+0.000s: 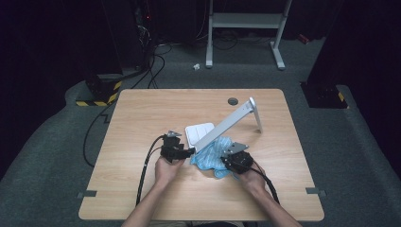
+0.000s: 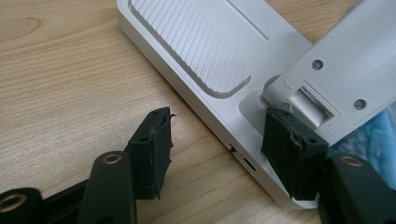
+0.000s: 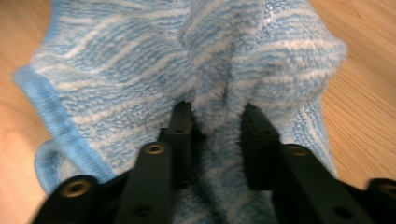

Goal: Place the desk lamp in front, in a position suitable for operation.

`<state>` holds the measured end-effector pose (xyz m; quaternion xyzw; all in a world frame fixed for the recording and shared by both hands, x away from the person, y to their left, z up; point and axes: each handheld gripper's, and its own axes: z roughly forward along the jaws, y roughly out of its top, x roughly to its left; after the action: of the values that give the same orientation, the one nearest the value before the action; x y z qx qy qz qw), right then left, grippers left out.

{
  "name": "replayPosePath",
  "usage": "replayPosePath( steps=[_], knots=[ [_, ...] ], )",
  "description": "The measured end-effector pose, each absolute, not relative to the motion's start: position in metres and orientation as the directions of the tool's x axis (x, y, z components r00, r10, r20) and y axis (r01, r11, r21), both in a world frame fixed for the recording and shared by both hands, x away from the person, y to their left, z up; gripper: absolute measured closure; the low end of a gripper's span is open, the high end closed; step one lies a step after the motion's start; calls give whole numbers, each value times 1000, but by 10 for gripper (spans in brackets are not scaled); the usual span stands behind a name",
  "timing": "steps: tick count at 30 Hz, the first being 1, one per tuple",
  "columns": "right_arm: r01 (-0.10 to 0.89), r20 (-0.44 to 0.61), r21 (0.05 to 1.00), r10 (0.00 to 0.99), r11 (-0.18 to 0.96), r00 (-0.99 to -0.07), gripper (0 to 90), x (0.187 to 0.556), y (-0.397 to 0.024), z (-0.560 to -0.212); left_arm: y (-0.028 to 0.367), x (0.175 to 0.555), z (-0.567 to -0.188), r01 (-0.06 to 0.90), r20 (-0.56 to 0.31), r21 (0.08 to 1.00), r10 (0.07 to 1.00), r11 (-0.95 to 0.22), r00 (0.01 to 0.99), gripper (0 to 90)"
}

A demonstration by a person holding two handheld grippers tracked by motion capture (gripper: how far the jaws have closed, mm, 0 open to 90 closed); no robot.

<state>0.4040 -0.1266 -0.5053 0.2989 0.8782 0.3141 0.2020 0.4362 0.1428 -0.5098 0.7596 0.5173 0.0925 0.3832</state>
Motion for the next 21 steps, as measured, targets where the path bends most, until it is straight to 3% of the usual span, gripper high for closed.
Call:
replayPosePath(
  steps=[9, 15, 21],
  knots=[
    [300, -109, 692, 506, 657, -856, 746, 376, -103, -505, 143, 437, -510, 720, -261, 674, 858, -166, 442, 422],
    [338, -102, 681, 542, 649, -834, 738, 388, -103, -506, 143, 437, -510, 720, -262, 674, 857, -167, 444, 418],
    [446, -80, 690, 672, 570, -736, 733, 405, -152, -506, 143, 437, -510, 715, -254, 678, 857, -173, 449, 418]
  ],
)
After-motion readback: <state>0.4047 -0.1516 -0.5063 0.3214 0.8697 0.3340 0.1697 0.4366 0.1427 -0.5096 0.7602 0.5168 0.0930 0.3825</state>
